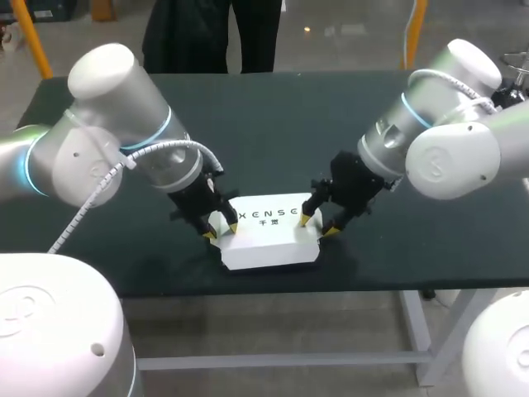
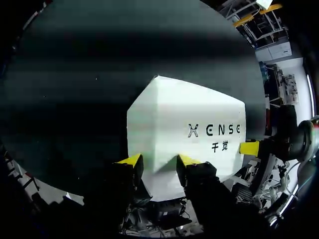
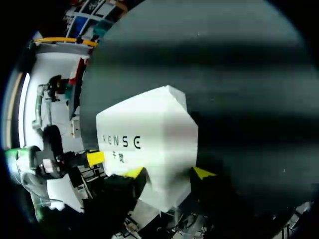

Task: Assemble the packaging by folding the flat box into shape, placing the metal phone stand inside, and closing the box properly

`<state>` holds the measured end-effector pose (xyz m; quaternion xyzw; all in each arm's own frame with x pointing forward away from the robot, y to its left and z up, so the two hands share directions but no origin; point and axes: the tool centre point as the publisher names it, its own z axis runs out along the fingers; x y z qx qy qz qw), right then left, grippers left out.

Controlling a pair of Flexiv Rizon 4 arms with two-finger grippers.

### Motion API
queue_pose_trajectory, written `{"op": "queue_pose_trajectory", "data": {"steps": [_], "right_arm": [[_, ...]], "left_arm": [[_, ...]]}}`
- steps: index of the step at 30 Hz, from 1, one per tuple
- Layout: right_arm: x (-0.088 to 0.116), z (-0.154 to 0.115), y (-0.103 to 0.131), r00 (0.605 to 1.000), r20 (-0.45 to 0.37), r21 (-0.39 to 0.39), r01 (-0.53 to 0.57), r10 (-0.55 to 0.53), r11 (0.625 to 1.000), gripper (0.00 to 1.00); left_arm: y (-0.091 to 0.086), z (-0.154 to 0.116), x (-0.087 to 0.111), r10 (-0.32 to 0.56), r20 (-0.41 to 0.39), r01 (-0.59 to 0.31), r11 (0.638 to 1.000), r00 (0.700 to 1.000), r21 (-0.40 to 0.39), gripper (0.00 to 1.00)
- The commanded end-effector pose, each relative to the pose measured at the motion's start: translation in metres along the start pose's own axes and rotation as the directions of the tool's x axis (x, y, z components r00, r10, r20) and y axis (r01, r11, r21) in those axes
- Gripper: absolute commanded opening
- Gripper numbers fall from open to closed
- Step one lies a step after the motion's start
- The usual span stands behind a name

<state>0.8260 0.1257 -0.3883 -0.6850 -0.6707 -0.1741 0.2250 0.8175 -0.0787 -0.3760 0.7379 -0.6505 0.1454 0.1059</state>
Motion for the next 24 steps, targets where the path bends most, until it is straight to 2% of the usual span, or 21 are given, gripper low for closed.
{"op": "queue_pose_trajectory", "data": {"steps": [1,17,24], "right_arm": [[-0.0005,0.0016,0.0022,1.000,-0.017,0.005,0.004,-0.004,1.000,0.62],[0.0017,-0.0014,0.0083,0.999,-0.044,-0.001,0.010,-0.010,1.000,0.62],[0.0034,-0.0003,0.0110,0.999,-0.053,0.002,0.013,-0.013,1.000,0.58]], "left_arm": [[0.0019,0.0092,-0.0030,0.001,-0.012,-0.001,1.000,1.000,0.001,0.45],[-0.0025,0.0117,-0.0046,0.005,-0.031,-0.005,1.000,0.999,-0.008,0.47],[-0.0036,0.0133,-0.0037,0.011,-0.036,-0.011,1.000,0.999,-0.013,0.46]]}}
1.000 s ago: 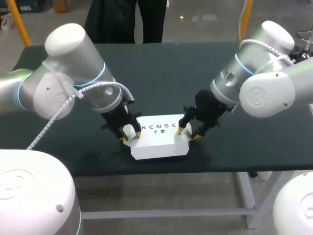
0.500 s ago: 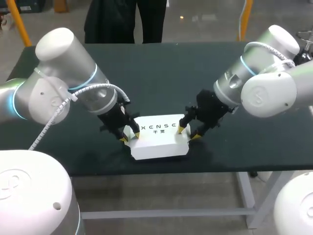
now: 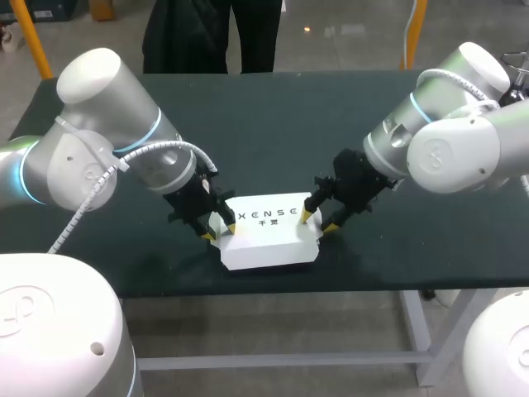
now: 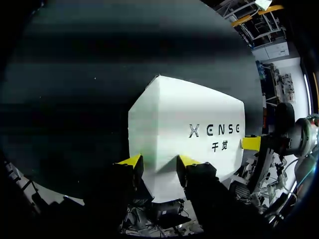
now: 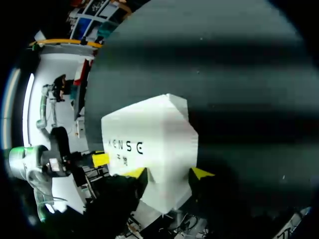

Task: Assemble the packaging by folding the flat box into shape, placing the metal phone stand inside, and closing the box properly

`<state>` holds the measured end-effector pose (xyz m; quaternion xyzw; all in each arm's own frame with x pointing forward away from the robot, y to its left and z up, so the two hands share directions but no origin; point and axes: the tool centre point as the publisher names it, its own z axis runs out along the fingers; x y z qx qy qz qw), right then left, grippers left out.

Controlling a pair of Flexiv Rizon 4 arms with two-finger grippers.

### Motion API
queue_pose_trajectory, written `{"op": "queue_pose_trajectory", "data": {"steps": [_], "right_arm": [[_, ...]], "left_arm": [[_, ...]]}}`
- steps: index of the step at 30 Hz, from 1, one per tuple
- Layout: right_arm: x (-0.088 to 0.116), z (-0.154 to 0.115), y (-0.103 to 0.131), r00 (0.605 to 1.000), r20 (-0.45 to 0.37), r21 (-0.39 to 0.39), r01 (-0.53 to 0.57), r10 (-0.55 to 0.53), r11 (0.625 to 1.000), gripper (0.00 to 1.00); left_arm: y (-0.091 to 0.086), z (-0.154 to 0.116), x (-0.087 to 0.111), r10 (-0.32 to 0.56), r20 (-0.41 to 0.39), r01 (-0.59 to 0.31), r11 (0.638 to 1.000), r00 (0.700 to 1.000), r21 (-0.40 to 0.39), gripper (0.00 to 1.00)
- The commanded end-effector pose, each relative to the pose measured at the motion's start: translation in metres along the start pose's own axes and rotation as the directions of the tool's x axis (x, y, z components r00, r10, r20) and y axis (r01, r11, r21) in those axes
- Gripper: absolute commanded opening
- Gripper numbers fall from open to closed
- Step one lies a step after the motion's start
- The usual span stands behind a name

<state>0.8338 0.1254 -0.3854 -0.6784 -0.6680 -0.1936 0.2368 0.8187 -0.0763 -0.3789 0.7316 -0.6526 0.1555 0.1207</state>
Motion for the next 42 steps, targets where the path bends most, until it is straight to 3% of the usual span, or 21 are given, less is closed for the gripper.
{"op": "queue_pose_trajectory", "data": {"steps": [1,26,34,42], "right_arm": [[0.002,0.004,0.003,1.000,-0.008,0.010,0.005,-0.005,1.000,0.58],[0.002,0.011,0.001,0.997,-0.078,0.006,0.021,-0.021,1.000,0.56],[0.002,0.012,0.002,0.996,-0.091,0.007,0.019,-0.019,1.000,0.56],[0.002,0.014,0.003,0.994,-0.104,0.002,0.022,-0.022,1.000,0.53]], "left_arm": [[-0.002,0.012,0.000,0.006,-0.004,-0.006,1.000,1.000,-0.006,0.46],[0.001,0.018,-0.004,0.005,-0.153,-0.008,1.000,0.988,-0.021,0.45],[0.001,0.018,-0.012,0.039,-0.258,-0.035,0.999,0.965,0.021,0.48],[0.003,0.014,-0.016,0.039,-0.309,-0.030,0.999,0.950,0.035,0.49]]}}
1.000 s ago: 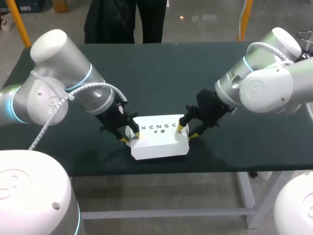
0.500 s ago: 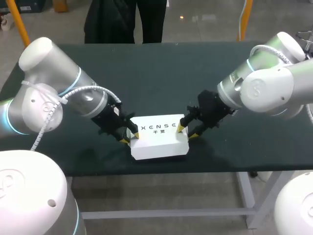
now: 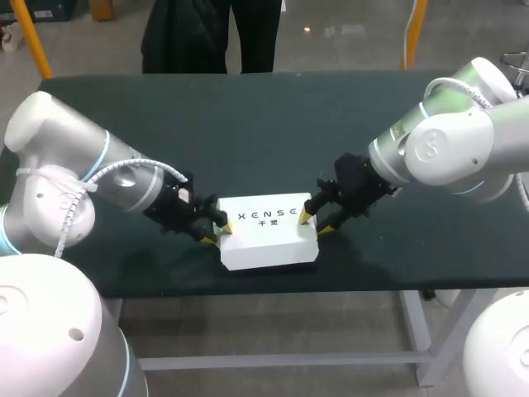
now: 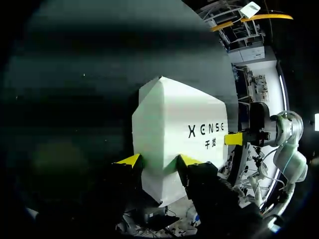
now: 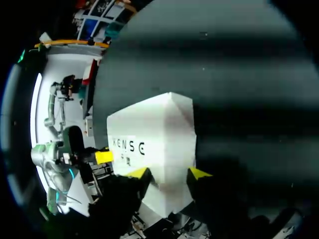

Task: Assemble the packaging by folding the flat box into shape, placing the metal phone stand inside, and closing the box properly

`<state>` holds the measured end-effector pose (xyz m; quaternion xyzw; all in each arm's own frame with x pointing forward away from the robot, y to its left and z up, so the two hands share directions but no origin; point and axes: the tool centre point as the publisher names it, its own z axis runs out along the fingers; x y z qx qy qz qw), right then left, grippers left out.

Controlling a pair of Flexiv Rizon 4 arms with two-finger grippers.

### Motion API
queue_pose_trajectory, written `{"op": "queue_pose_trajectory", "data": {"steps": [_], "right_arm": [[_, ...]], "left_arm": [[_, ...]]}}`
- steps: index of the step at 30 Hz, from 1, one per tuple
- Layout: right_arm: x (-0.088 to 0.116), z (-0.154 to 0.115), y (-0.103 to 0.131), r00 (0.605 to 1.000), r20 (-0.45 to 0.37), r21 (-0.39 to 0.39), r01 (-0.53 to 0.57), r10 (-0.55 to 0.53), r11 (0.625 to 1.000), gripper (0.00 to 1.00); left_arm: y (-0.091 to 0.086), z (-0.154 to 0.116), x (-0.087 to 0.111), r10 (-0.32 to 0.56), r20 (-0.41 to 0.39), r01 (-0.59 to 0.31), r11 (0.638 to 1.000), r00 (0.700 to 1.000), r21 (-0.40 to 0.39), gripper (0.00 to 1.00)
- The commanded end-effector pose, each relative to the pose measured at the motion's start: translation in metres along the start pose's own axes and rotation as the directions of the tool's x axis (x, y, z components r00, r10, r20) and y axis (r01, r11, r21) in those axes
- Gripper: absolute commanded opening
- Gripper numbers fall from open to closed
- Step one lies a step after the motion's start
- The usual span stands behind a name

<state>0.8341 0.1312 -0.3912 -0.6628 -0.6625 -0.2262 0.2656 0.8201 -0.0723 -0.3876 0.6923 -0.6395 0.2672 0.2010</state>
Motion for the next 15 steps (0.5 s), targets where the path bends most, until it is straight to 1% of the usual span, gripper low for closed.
{"op": "queue_pose_trajectory", "data": {"steps": [1,12,15], "right_arm": [[-0.0003,0.0062,0.0018,1.000,-0.017,-0.001,0.006,-0.006,1.000,0.54],[-0.0089,0.0075,-0.0012,1.000,-0.028,-0.016,0.005,-0.005,1.000,0.55],[-0.0102,0.0066,-0.0012,1.000,-0.031,-0.018,0.003,-0.004,1.000,0.53]], "left_arm": [[0.0054,0.0042,-0.0098,0.001,-0.032,-0.001,1.000,0.999,0.008,0.49],[0.0038,0.0060,-0.0068,-0.002,-0.030,0.002,1.000,1.000,-0.002,0.49],[0.0034,0.0068,-0.0072,-0.005,-0.023,0.005,1.000,1.000,-0.006,0.49]]}}
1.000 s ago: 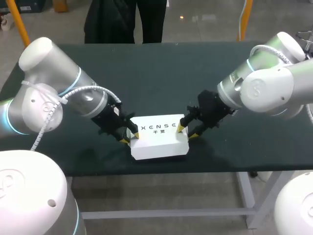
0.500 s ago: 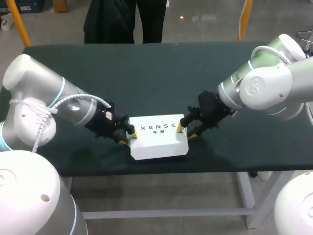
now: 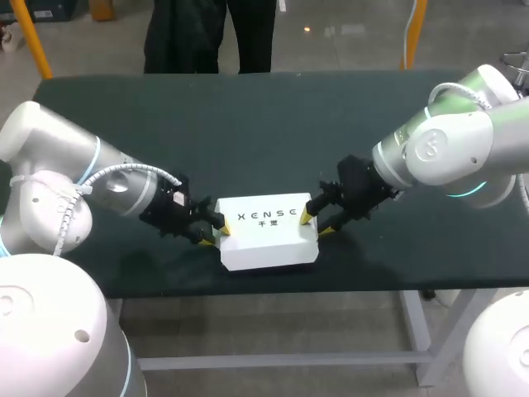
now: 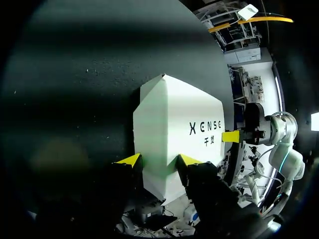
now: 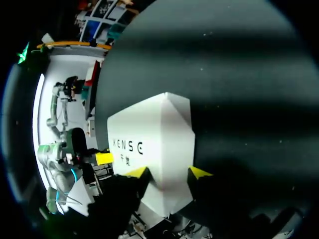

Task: Assemble the packaging by folding the flat box into shape, placing the metal phone stand inside, and closing the box properly

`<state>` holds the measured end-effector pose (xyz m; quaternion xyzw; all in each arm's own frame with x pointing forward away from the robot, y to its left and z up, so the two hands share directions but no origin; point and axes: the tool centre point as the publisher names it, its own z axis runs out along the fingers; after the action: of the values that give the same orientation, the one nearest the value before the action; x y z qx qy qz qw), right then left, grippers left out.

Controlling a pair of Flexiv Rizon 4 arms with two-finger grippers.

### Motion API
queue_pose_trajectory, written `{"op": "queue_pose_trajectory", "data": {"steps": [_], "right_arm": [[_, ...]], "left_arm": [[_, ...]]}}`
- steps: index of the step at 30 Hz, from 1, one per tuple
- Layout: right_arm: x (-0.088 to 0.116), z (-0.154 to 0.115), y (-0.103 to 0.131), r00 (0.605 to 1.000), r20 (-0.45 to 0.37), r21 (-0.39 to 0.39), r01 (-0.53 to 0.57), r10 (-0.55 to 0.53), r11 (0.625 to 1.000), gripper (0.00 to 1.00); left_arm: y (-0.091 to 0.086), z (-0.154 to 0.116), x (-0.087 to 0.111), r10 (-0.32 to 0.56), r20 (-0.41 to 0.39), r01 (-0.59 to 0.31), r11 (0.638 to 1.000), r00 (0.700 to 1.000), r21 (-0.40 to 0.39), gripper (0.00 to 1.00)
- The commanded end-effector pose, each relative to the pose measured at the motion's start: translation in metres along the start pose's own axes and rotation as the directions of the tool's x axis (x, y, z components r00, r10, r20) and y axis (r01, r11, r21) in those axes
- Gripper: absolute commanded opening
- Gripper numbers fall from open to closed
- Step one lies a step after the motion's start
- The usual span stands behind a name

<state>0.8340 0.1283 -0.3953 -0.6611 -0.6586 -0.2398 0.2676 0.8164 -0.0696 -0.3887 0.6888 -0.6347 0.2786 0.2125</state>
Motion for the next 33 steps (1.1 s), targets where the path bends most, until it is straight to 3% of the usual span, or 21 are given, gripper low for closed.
{"op": "queue_pose_trajectory", "data": {"steps": [1,18,33], "right_arm": [[-0.006,0.005,-0.001,1.000,-0.010,-0.003,0.000,0.000,1.000,0.52],[-0.010,0.011,-0.003,0.996,-0.084,-0.013,0.026,-0.027,1.000,0.47],[0.003,0.013,-0.004,0.995,-0.099,-0.006,0.034,-0.034,0.999,0.44]], "left_arm": [[0.000,0.008,-0.005,-0.003,0.012,0.003,1.000,1.000,-0.006,0.49],[0.001,0.005,-0.003,0.000,0.007,0.000,1.000,1.000,-0.008,0.49],[0.001,0.004,0.009,-0.045,-0.006,0.045,0.997,0.999,-0.055,0.46]]}}
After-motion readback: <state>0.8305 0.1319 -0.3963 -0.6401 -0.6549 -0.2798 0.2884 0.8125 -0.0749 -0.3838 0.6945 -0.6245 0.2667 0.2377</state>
